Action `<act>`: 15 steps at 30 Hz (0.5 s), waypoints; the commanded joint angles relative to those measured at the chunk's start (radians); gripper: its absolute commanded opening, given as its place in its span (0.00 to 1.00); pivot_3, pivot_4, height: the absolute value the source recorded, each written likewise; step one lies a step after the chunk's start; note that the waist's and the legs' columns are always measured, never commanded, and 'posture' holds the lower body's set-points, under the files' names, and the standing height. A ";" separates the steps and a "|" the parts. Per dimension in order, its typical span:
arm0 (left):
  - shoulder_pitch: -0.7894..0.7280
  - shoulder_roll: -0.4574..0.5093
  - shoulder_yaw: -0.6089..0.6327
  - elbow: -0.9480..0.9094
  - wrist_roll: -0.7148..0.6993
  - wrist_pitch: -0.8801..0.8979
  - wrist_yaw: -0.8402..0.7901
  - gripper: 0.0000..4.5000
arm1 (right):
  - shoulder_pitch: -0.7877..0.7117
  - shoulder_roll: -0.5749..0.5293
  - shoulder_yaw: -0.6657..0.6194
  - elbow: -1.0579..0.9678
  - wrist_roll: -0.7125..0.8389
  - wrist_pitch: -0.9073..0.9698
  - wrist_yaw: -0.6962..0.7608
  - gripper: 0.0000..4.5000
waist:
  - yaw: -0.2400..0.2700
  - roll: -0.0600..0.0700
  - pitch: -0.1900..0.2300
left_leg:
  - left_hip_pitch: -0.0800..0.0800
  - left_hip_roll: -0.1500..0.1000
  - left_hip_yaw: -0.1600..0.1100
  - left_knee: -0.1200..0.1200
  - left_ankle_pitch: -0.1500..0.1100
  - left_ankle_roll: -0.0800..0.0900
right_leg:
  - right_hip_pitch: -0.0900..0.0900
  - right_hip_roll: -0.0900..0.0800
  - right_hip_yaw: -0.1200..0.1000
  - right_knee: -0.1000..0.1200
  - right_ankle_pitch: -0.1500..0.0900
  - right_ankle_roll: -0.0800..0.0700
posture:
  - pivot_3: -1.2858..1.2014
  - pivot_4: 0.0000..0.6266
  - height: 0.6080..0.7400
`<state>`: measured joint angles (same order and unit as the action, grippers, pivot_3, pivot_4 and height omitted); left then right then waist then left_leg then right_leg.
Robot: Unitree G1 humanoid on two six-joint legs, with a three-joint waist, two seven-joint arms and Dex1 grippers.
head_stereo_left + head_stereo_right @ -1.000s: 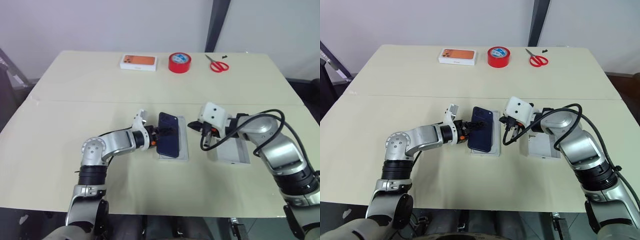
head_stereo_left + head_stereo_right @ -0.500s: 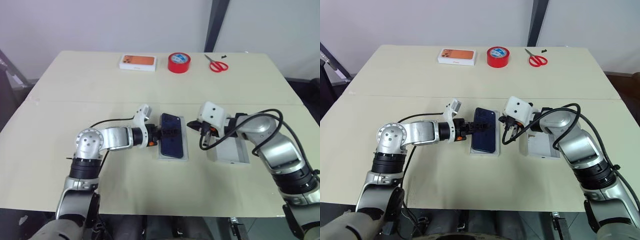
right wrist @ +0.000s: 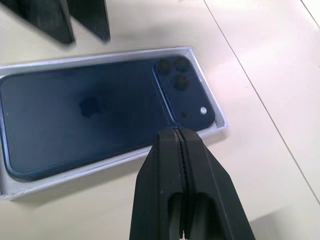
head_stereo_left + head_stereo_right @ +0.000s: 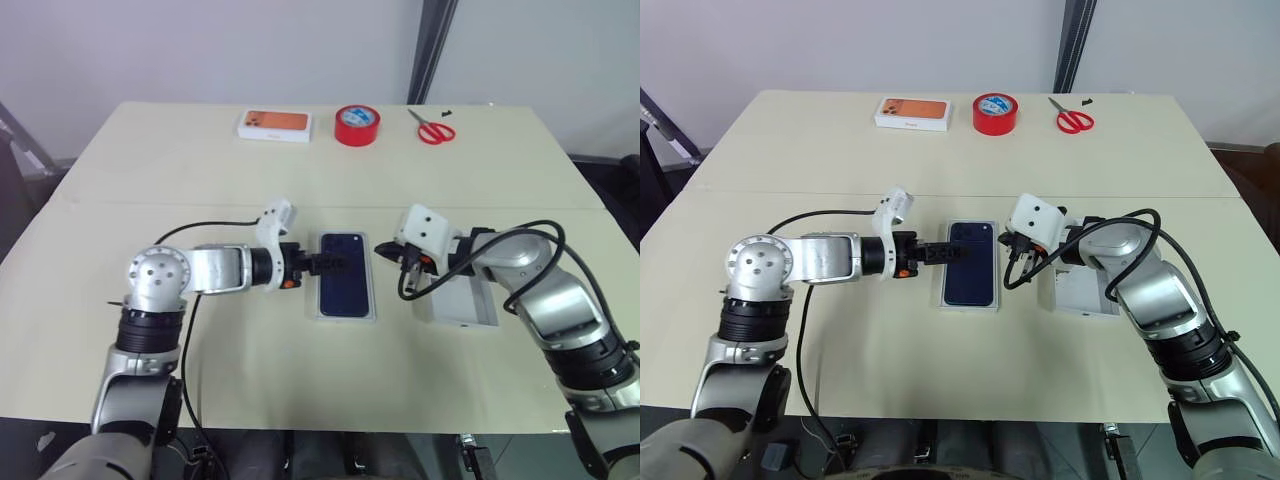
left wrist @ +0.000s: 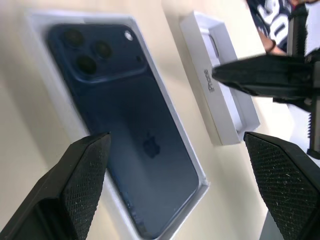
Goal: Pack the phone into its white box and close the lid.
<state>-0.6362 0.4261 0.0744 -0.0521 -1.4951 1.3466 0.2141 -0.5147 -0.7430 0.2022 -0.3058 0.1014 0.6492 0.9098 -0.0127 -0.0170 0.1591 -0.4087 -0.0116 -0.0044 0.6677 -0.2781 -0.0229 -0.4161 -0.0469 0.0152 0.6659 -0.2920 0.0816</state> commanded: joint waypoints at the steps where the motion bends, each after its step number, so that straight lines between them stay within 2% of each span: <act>1: 0.013 0.049 0.054 -0.040 -0.018 -0.007 -0.029 0.99 | -0.001 -0.012 -0.014 -0.020 0.000 -0.014 -0.003 0.00 | 0.001 0.000 0.000 | 0.000 0.000 0.000 0.000 0.000 0.000 | 0.000 0.000 0.000 0.000 0.000 0.000 | 0.52 0.24 0.92; 4: 0.035 0.091 0.066 -0.078 0.069 -0.052 -0.087 0.99 | -0.004 -0.017 -0.007 -0.013 -0.005 -0.017 0.000 0.00 | 0.002 0.000 0.000 | 0.000 0.000 0.000 0.000 0.000 0.000 | 0.000 0.000 0.000 0.000 0.000 0.000 | 0.52 0.24 0.92; 7: 0.059 0.172 -0.006 -0.139 0.253 -0.107 -0.160 0.81 | -0.008 -0.037 0.012 -0.002 -0.016 -0.015 0.021 0.00 | 0.002 0.000 0.000 | 0.000 0.000 0.000 0.000 0.000 0.000 | 0.000 0.000 0.000 0.000 0.000 0.000 | 0.52 0.24 0.92; 11: 0.068 0.289 -0.231 -0.219 0.551 -0.216 -0.317 0.37 | -0.009 -0.065 0.071 0.022 -0.070 -0.027 0.026 0.00 | 0.003 0.000 0.000 | 0.000 0.000 0.001 0.000 0.000 0.000 | 0.001 0.000 0.000 -0.001 0.000 0.000 | 0.52 0.24 0.92; 14: 0.046 0.296 -0.365 -0.205 0.701 -0.270 -0.415 0.01 | -0.016 -0.054 0.127 0.043 -0.134 -0.027 0.000 0.00 | 0.003 0.000 0.000 | 0.000 0.000 0.001 0.000 0.000 0.000 | 0.001 0.000 0.000 -0.001 0.000 0.000 | 0.52 0.24 0.92; 15: 0.033 0.282 -0.400 -0.192 0.739 -0.283 -0.442 0.01 | -0.020 -0.042 0.144 0.050 -0.153 -0.021 -0.015 0.00 | 0.003 0.000 0.000 | 0.000 0.000 0.001 0.000 0.000 0.000 | 0.001 0.000 0.000 -0.002 0.000 0.000 | 0.52 0.24 0.92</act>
<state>-0.5702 0.7137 -0.2859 -0.2337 -0.8231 1.1025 -0.1805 -0.5135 -0.7958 0.3370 -0.2511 -0.0204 0.6338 0.9162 -0.0095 -0.0167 0.1593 -0.4084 -0.0120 -0.0037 0.6673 -0.2782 -0.0226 -0.4147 -0.0469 0.0152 0.6641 -0.2923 0.0811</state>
